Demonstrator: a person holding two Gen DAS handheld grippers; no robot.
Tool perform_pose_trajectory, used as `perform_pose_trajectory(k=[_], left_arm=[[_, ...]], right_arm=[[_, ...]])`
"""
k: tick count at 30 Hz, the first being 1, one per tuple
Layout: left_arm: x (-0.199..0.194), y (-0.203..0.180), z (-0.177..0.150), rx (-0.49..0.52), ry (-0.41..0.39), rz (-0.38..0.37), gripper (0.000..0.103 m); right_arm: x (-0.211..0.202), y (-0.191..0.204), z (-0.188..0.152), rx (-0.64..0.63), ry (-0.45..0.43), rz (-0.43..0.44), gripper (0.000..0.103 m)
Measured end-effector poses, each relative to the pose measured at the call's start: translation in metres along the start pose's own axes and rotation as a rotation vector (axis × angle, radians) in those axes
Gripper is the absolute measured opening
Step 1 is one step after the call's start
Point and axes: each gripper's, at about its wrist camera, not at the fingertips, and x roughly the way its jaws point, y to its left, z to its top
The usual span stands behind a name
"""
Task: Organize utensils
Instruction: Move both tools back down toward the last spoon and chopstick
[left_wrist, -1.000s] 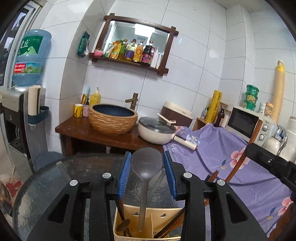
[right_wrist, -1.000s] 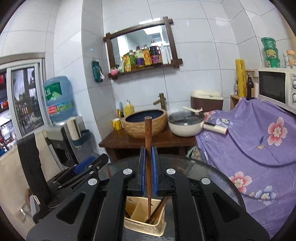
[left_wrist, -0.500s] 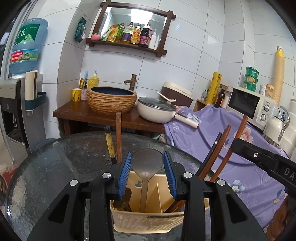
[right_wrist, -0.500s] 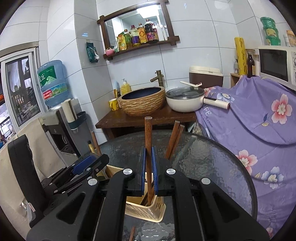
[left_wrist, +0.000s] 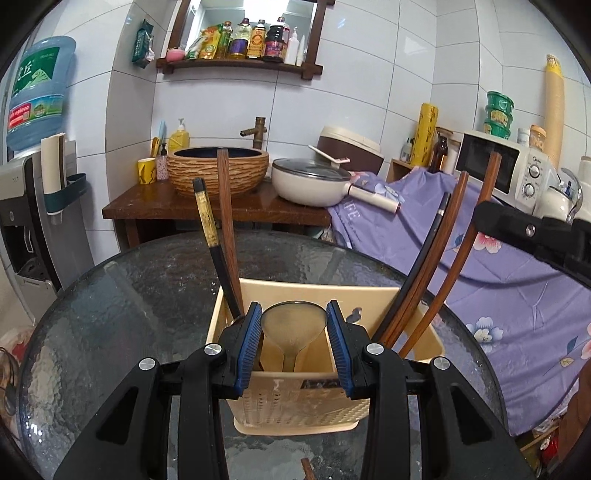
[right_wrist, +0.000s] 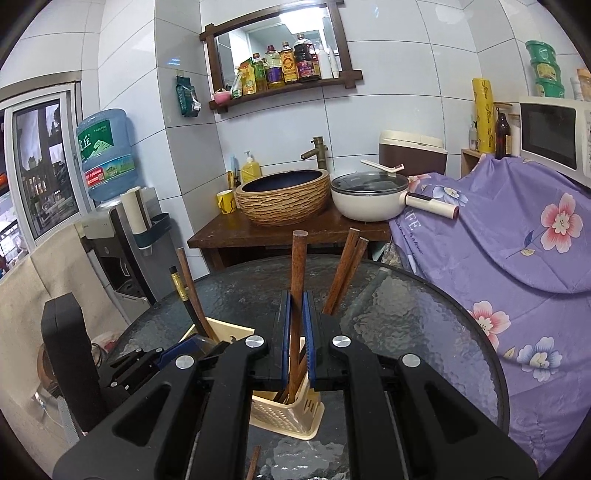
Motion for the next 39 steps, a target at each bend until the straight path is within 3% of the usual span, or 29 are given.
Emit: perform_pose_trajectory(k=[4,9,11,12,13,18,23,26,33,39], left_arm=[[-0.003,-0.003,-0.002,0.019,-0.003,0.002,0.036],[-0.018,-0.005,0.000,0.011,-0.046,-0.002,0.053],[-0.028,-0.004,-0.001,0.001,-0.065,0.000,0.066],[-0.034,-0.003,-0.002,-0.007,-0.074,0.002,0.068],[-0.043,-0.001,-0.006,-0.020,-0.087,-0.002,0.070],[-0.073,0.000,-0.028,-0.030,-0.103,-0.004,0.078],[-0.101,-0.001,-0.054,0.022,-0.117,0.031,0.081],[-0.109,-0.004,-0.069,0.069,-0.110,0.045,0.082],[-0.115,0.003,-0.104,0.071,-0.046,0.061,0.083],[-0.109,0.010,-0.135,0.081,0.051,0.075,0.083]], right_arm=[[0.002,-0.003,-0.001,-0.003,0.005,-0.008,0.008],[0.002,-0.007,-0.003,0.000,0.009,-0.005,0.009],[-0.002,-0.008,-0.003,0.003,-0.007,-0.009,0.027],[-0.005,-0.009,-0.003,0.008,-0.017,-0.007,0.046],[-0.011,-0.010,-0.004,0.018,-0.037,-0.006,0.056],[-0.031,-0.007,-0.013,0.000,-0.076,0.010,0.056],[-0.052,0.003,-0.036,-0.019,-0.080,0.049,0.056],[-0.059,0.014,-0.058,-0.052,-0.057,0.077,0.071],[-0.056,0.031,-0.120,-0.142,0.030,0.074,0.072],[-0.041,0.012,-0.161,-0.073,0.136,0.058,0.072]])
